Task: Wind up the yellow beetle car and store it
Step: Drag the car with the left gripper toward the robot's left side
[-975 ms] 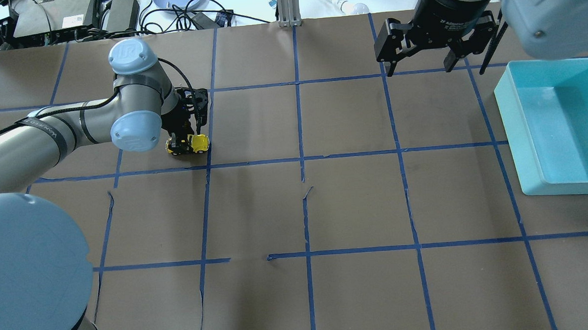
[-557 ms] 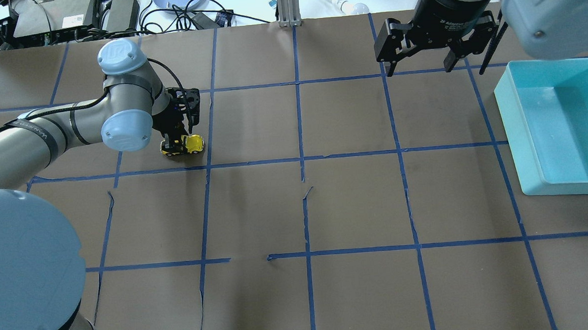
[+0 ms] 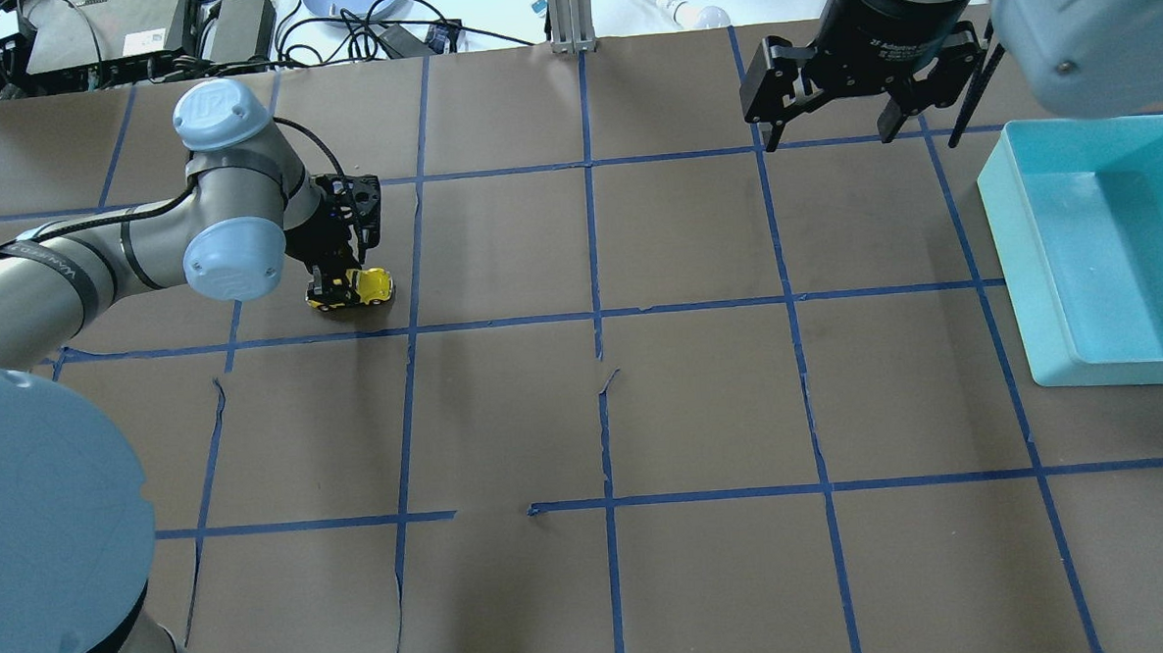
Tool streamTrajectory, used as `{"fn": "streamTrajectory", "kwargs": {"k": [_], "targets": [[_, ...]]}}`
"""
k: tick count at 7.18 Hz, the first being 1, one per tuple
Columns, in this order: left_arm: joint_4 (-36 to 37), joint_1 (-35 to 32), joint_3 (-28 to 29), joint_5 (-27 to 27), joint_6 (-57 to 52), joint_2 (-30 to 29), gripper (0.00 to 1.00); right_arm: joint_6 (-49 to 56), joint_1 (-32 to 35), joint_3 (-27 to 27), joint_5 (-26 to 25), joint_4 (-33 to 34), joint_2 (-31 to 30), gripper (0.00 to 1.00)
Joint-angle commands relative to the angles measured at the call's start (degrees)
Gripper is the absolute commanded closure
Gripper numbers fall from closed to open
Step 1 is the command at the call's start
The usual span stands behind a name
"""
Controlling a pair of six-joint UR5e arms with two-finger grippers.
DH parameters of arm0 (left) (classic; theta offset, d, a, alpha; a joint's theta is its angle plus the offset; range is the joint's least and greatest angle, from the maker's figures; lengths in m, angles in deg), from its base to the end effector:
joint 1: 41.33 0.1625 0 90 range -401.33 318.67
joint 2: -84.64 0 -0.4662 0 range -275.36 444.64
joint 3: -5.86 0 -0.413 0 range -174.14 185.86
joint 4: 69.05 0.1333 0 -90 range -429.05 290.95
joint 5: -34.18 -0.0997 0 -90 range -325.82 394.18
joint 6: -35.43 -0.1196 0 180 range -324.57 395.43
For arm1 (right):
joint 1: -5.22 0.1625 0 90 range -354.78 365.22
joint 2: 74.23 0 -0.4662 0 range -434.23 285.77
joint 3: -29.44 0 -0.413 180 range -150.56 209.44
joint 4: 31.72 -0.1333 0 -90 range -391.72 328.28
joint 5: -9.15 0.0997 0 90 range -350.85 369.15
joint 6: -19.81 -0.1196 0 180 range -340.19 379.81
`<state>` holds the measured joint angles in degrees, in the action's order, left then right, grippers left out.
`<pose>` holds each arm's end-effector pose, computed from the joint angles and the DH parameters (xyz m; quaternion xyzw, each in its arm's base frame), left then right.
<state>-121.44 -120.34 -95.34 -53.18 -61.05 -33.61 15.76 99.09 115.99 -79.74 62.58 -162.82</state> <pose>-0.0151 -0.6502 0.1881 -0.6782 -0.7343 0.0091 0.0266 0.1715 -0.5261 0.5354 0.0010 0.9984 -0.0545 0.0135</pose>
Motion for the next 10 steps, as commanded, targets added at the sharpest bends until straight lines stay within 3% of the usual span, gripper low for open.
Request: {"fn": "streamTrajectory", "kwargs": {"k": [1, 8, 9, 10], "targets": [[0.01, 2.89, -0.84, 0.35, -5.44, 0.47, 0.74, 0.00, 0.00, 0.03, 0.03, 0.00, 0.00, 0.00], [0.09, 8.61, -0.85, -0.27, -15.94, 0.74, 0.72, 0.00, 0.00, 0.03, 0.03, 0.00, 0.00, 0.00], [0.09, 8.70, -0.85, -0.27, -15.85, 0.65, 0.27, 0.00, 0.00, 0.03, 0.03, 0.00, 0.00, 0.00], [0.18, 8.70, -0.85, -0.27, -15.07, 0.74, 0.03, 0.00, 0.00, 0.03, 0.03, 0.00, 0.00, 0.00]]}}
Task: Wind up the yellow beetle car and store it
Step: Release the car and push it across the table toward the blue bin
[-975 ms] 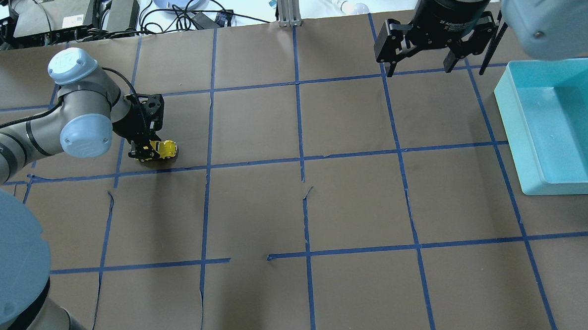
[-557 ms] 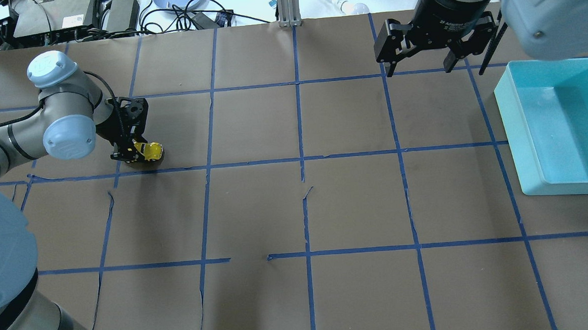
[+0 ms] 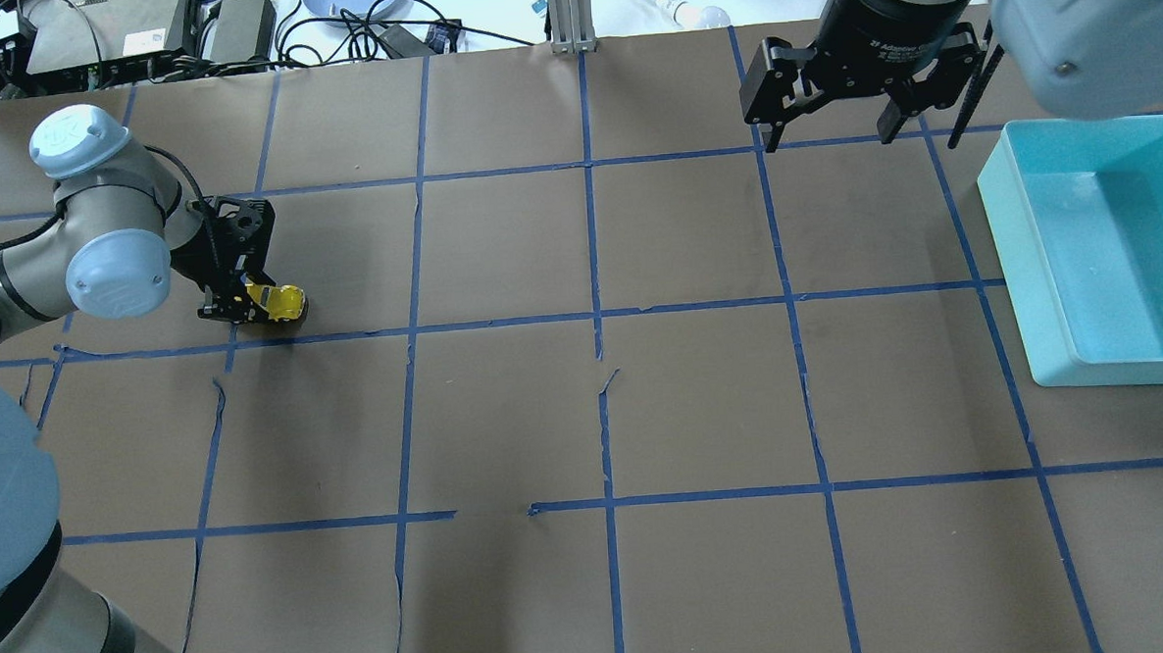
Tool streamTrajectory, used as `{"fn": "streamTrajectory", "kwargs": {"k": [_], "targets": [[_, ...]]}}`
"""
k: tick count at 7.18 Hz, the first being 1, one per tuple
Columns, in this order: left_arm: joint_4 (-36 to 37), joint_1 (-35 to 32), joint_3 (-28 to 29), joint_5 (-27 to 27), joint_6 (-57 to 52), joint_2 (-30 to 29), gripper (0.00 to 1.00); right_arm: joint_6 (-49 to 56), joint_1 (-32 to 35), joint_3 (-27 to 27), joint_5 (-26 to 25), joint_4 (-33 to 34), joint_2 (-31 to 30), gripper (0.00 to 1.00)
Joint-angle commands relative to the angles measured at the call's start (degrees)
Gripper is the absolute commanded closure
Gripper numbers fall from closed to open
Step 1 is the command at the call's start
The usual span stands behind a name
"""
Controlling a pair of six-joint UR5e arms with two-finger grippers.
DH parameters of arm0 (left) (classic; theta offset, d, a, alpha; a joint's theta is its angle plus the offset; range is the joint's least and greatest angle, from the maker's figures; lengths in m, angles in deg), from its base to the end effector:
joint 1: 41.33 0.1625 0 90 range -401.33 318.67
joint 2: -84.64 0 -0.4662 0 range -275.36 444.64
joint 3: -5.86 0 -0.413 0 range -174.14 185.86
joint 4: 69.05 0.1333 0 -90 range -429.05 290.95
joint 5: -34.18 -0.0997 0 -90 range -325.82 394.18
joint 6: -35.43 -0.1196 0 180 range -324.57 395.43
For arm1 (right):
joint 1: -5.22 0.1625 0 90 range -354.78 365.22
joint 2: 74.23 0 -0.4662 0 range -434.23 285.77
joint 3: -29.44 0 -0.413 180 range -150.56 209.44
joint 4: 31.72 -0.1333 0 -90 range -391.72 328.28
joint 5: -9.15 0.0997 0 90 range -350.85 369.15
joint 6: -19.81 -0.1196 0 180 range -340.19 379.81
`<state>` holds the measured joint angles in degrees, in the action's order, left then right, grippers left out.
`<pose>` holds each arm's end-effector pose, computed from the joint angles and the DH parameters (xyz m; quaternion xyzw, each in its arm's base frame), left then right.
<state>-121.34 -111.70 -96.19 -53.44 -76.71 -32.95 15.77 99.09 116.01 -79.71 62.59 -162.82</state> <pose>0.0813 -0.6394 0.1894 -0.7219 -0.6915 0.0121 0.0239 0.1716 -0.5261 0.5353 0.0009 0.9984 -0.0544 0.0137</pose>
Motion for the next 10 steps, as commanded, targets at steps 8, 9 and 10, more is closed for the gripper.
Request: {"fn": "streamTrajectory", "kwargs": {"k": [8, 9, 10], "targets": [[-14.29, -7.83, 1.15, 3.33, 28.57, 12.61, 0.03, 0.00, 0.00, 0.00, 0.00, 0.00, 0.00, 0.00], [-17.64, -8.72, 1.41, 3.33, 34.03, 15.60, 0.00, 0.00, 0.09, 0.00, 0.00, 0.00, -0.09, 0.00], [-20.28, -9.77, 1.67, 3.41, 43.23, 18.41, 0.00, 0.00, 0.00, 0.00, 0.00, 0.00, -0.09, 0.00]]}}
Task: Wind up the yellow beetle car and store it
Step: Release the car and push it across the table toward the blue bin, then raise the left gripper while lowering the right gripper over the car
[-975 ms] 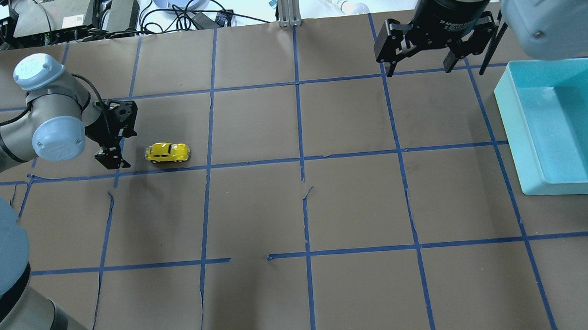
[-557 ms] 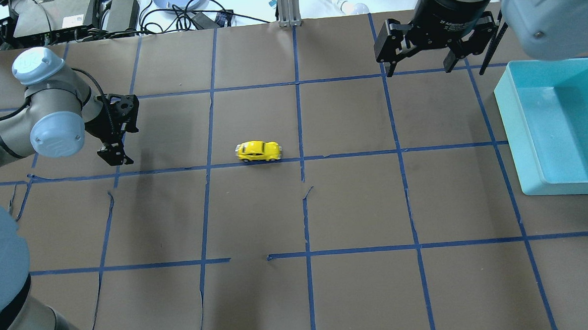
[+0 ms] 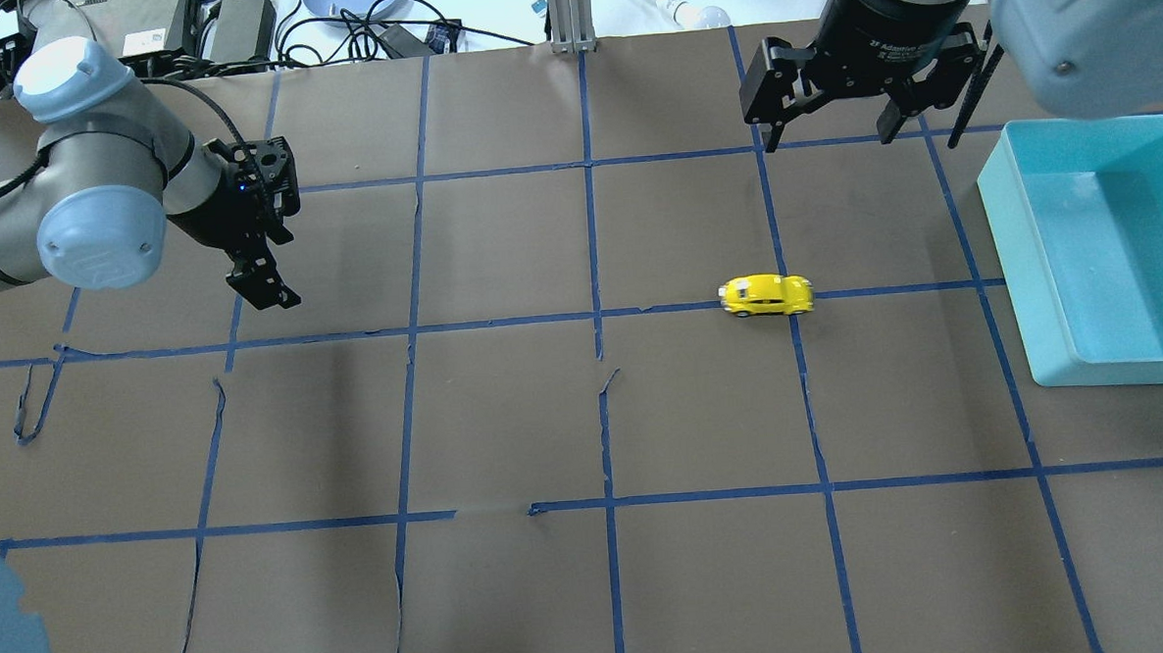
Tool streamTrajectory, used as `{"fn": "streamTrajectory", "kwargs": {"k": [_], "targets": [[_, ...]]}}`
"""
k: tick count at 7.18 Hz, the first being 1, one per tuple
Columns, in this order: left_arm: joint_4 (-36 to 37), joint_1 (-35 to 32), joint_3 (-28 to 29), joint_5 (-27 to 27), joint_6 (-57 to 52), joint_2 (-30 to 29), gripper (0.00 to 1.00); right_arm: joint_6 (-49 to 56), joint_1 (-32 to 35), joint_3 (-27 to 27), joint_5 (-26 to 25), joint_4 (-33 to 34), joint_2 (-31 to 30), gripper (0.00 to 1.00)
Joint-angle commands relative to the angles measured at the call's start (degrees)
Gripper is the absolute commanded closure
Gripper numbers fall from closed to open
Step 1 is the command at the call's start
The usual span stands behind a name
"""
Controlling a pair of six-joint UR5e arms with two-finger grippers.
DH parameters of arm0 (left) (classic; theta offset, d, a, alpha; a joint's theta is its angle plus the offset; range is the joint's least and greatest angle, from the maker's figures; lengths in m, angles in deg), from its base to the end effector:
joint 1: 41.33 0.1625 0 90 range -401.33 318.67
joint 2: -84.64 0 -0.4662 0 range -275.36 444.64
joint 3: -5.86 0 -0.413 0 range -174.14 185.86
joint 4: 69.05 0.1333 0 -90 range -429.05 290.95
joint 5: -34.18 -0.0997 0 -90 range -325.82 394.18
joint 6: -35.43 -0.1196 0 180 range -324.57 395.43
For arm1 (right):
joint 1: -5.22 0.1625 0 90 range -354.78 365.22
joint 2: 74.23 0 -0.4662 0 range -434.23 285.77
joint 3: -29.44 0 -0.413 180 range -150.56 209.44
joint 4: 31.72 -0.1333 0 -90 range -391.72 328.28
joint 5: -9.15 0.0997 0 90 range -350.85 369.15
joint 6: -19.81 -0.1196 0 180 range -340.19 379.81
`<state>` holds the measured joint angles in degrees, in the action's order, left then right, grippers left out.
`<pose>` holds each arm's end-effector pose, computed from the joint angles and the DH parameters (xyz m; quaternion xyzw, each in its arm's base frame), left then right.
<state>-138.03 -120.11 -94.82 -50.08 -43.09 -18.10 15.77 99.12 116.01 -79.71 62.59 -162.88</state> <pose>-0.0303 -0.5937 0.3300 -0.5524 -0.8318 0.0205 0.0502 0.1718 -0.5256 0.5358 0.0007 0.9984 -0.0549 0.0138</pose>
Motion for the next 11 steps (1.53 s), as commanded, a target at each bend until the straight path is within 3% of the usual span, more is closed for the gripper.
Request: {"fn": "streamTrajectory", "kwargs": {"k": [1, 4, 5, 6, 7, 8, 11], "targets": [[-6.84, -2.94, 1.35, 0.06, 17.53, 6.03, 0.00, 0.00, -0.03, 0.00, 0.00, 0.00, -0.03, 0.00], [-10.39, -4.97, 2.24, -0.12, 38.79, 11.40, 0.00, 1.22, -0.03, 0.00, 0.00, 0.00, 0.06, 0.00], [-10.56, -5.50, 2.24, -0.03, 48.89, 12.63, 0.00, 5.93, -0.21, 0.00, 0.09, 0.00, 0.41, 0.00], [-11.87, -6.55, 2.59, -0.29, 52.30, 14.30, 0.00, 11.89, -0.38, 0.00, 0.09, -0.09, 0.93, 0.00], [-13.27, -7.43, 3.55, -2.90, 59.21, 15.71, 0.00, 17.09, -0.99, 0.78, 0.17, -0.35, 1.63, 0.00], [-13.72, -8.39, 4.60, -7.63, 64.49, 16.94, 0.00, 26.62, -1.26, 3.75, 0.09, 0.17, 1.81, 0.00], [-16.01, -8.84, 8.03, -8.29, 77.87, 17.22, 0.00, 48.52, -8.96, 13.32, 1.39, 7.00, 2.95, 0.00]]}}
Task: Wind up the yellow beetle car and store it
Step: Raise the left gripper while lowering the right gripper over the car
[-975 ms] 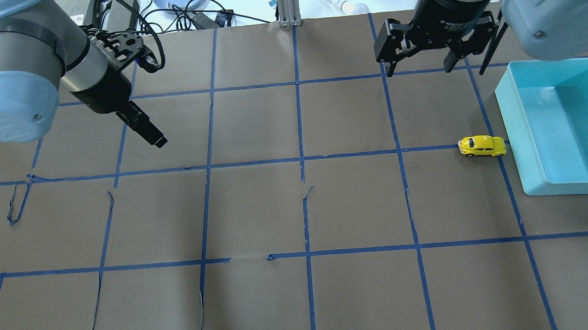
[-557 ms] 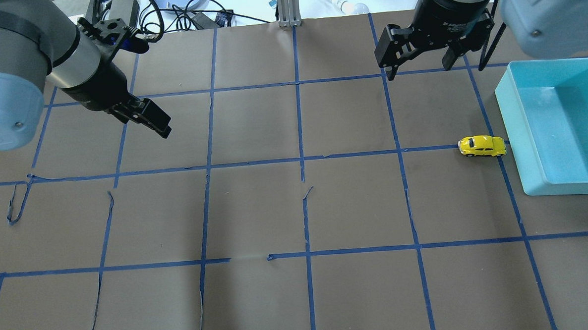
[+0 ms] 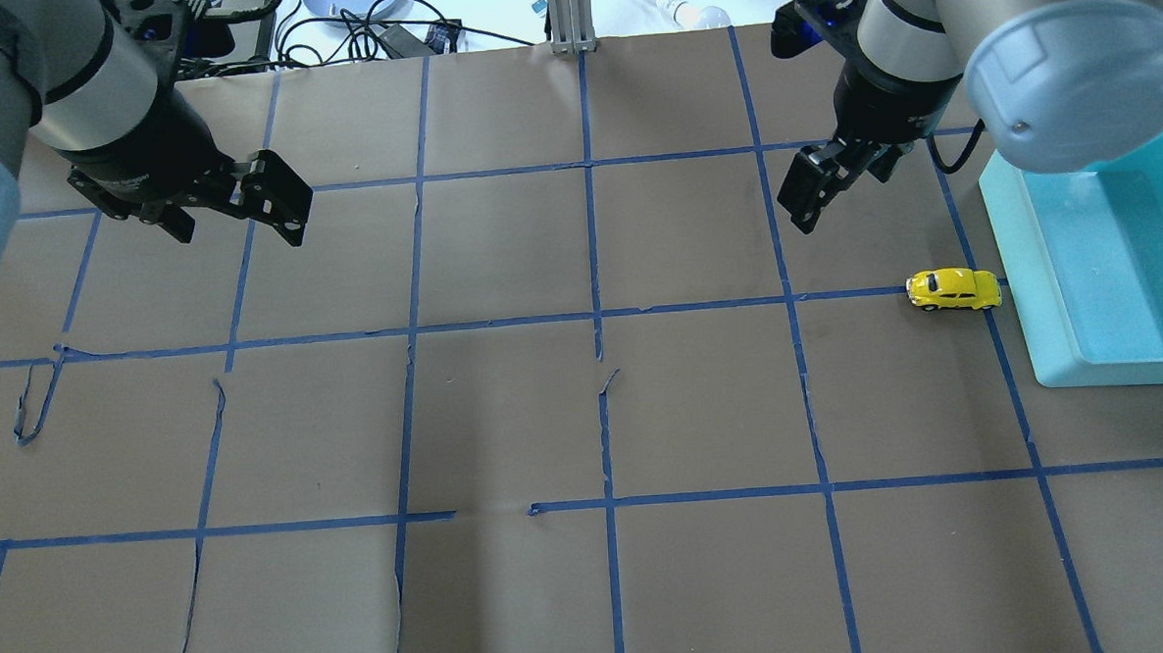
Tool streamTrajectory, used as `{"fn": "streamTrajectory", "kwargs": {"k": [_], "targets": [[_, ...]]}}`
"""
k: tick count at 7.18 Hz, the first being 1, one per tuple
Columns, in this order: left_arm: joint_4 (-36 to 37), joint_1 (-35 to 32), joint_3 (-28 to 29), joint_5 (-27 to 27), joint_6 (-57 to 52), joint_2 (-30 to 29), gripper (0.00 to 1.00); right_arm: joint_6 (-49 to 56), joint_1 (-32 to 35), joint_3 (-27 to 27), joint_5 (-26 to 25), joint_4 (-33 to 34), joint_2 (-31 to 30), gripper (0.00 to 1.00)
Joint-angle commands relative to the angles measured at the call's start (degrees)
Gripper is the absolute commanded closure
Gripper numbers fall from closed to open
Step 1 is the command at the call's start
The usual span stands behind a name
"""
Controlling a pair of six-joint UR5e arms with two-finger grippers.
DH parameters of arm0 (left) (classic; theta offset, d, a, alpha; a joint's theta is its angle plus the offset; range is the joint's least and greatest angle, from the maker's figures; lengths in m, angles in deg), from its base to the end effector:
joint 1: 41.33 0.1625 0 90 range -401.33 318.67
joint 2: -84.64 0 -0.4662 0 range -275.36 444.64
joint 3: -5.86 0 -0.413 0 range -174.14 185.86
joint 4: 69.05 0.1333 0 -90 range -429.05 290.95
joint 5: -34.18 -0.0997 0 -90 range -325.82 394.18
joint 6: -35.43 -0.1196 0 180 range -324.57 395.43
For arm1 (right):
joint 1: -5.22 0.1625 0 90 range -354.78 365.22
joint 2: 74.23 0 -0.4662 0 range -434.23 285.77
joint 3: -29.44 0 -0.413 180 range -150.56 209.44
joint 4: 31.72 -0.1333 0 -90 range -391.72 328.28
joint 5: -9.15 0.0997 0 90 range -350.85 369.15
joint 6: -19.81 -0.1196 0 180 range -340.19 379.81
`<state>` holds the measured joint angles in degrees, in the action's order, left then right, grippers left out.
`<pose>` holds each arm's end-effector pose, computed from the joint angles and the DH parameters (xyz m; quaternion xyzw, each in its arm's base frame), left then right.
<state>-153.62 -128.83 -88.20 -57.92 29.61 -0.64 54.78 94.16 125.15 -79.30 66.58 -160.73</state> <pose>-0.1076 -0.4916 0.5236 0.0279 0.9980 -0.0516 0.0221 0.1266 -0.5364 0.4406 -0.2915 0.9564 0.0034 0.0153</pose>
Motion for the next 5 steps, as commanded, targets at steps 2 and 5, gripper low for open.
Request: {"fn": "streamTrajectory", "kwargs": {"k": [2, 5], "targets": [[-0.24, -0.82, 2.39, -0.19, 6.78, -0.85, 0.00, 29.46, -13.39, 9.56, 2.22, 6.35, 3.51, 0.00], [-0.24, -0.83, 2.83, 0.60, 6.78, -1.03, 0.00, 57.82, -19.23, 13.44, 2.84, 20.91, 10.45, 0.00]]}}
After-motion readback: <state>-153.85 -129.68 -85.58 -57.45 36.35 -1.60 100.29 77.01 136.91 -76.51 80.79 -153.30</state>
